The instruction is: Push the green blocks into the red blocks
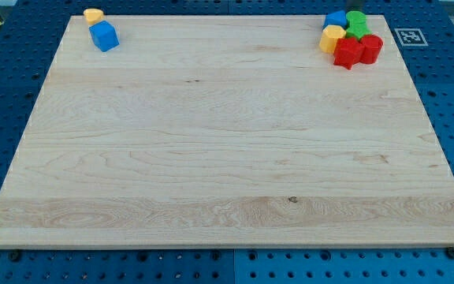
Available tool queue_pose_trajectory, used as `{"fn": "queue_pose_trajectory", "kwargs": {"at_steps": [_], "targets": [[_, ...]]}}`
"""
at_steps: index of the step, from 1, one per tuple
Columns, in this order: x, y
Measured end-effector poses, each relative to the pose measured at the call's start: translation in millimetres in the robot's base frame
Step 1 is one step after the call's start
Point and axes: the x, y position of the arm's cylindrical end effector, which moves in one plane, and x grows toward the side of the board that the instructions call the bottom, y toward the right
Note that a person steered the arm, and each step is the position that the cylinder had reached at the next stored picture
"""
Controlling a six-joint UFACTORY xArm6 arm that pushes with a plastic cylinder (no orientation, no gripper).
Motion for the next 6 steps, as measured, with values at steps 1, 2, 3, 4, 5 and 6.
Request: {"fn": "queue_pose_trajectory", "kwargs": {"at_steps": [1,2,3,4,5,6], "targets": [[3.5,-14.8],[3.5,-4.3],[3.4,31.6],[3.4,41.7],[3.6,46.5],[11.2,43.0]]}}
